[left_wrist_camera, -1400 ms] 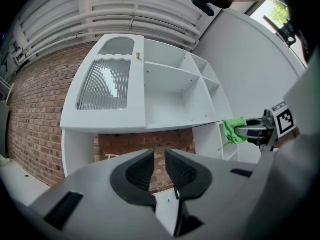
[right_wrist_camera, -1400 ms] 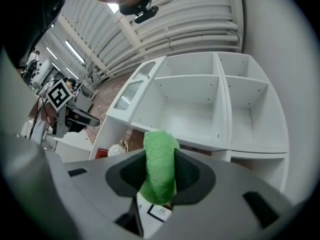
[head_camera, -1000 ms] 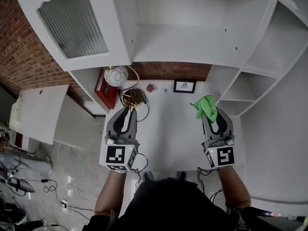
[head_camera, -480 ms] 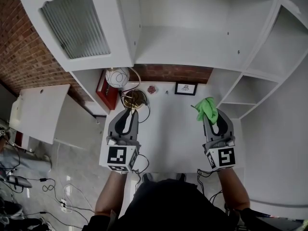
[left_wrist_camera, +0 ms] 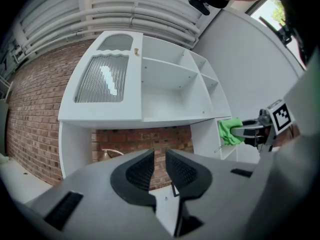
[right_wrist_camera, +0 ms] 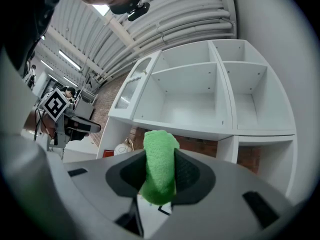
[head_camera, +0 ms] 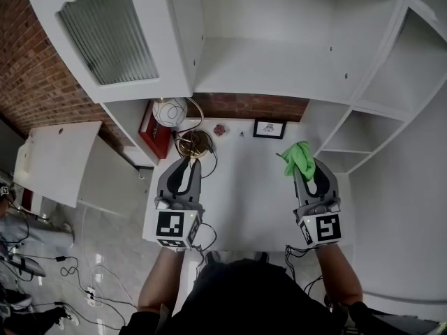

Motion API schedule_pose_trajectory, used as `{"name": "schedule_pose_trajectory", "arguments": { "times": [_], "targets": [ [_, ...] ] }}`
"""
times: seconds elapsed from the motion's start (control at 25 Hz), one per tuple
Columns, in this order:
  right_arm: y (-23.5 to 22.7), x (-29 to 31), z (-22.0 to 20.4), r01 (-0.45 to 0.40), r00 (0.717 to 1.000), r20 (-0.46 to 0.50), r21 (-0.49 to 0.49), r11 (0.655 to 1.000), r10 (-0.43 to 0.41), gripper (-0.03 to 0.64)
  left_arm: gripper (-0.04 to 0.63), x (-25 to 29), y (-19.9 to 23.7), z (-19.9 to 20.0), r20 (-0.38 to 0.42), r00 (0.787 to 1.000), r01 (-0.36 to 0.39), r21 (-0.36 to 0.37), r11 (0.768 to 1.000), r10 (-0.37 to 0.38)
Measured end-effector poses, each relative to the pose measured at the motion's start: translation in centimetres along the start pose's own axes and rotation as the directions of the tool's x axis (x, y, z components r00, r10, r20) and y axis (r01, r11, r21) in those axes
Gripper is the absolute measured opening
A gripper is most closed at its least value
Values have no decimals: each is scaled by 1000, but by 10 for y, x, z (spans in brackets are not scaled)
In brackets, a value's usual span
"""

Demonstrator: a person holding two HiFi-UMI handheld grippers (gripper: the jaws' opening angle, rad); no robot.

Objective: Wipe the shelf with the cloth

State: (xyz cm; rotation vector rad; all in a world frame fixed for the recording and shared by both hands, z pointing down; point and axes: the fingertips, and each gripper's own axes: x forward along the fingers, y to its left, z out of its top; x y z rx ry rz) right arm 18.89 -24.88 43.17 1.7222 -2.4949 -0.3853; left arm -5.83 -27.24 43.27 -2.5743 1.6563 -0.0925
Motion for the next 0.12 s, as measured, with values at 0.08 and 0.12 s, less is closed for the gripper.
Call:
{"name": "schedule_pose_trajectory", "arguments": {
  "times": [0.08,0.12],
  "targets": [
    [0,0,0,-2,1000,-1,-3,1000,2,123,69,0,-1,-1,1,1000,3,2,1000,-3],
    [0,0,0,-3,1000,-1,-5,1000,3,123,69,0,-1,-1,2,1000,4,4,1000,-4]
  ]
}}
